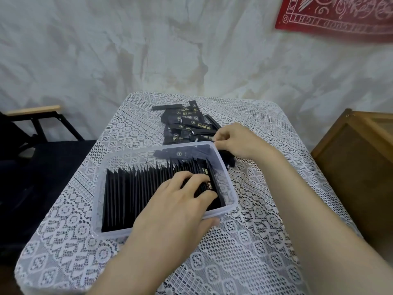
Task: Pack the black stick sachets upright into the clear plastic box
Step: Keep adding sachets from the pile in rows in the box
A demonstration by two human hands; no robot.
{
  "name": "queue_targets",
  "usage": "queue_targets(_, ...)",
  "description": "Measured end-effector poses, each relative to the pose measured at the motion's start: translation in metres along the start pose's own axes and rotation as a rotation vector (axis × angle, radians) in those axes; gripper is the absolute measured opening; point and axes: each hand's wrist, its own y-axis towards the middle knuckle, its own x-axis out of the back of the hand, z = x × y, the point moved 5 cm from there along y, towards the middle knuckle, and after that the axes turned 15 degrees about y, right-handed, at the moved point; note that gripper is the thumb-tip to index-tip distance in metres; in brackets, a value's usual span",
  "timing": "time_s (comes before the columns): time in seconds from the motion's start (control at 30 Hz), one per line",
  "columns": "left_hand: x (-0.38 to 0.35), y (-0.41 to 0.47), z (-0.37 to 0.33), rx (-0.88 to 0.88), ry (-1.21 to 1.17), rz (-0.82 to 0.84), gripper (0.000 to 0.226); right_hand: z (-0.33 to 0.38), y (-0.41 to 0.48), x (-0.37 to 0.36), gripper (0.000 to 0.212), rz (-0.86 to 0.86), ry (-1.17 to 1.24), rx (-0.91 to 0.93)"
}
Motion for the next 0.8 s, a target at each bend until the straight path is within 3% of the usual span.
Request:
queue_targets(0.1, 0.0, 0.0, 0.001, 0.002, -0.022, 0.026, 0.047, 0.004, 0.006, -0.014, 0.015, 0.093, -0.046, -0.036)
queue_targets(0.5, 0.005, -0.002, -0.001, 0.017, -0.026, -0.004, 0.055, -0.01, -0.019, -0.006, 0.018, 0.072, 0.072, -0.103)
queue_targets(0.6, 0.005, -0.002, 0.0, 0.027, 0.019, 0.003, 0.059, -0.004, -0.033, 0.008, 0.019, -0.014, 0.15, -0.09)
queue_targets(0.73, 0.001, -0.002, -0.001, 0.015, 0.049, 0.018, 0.047, 0.022, -0.056, 0.033, 0.014, -0.232, 0.306, 0.025)
queue_targets(0.8, 0.0, -0.002, -0.001, 0.022, 0.065, 0.02, 0.046, 0.041, -0.07, 0.029, 0.014, -0.223, 0.403, 0.077)
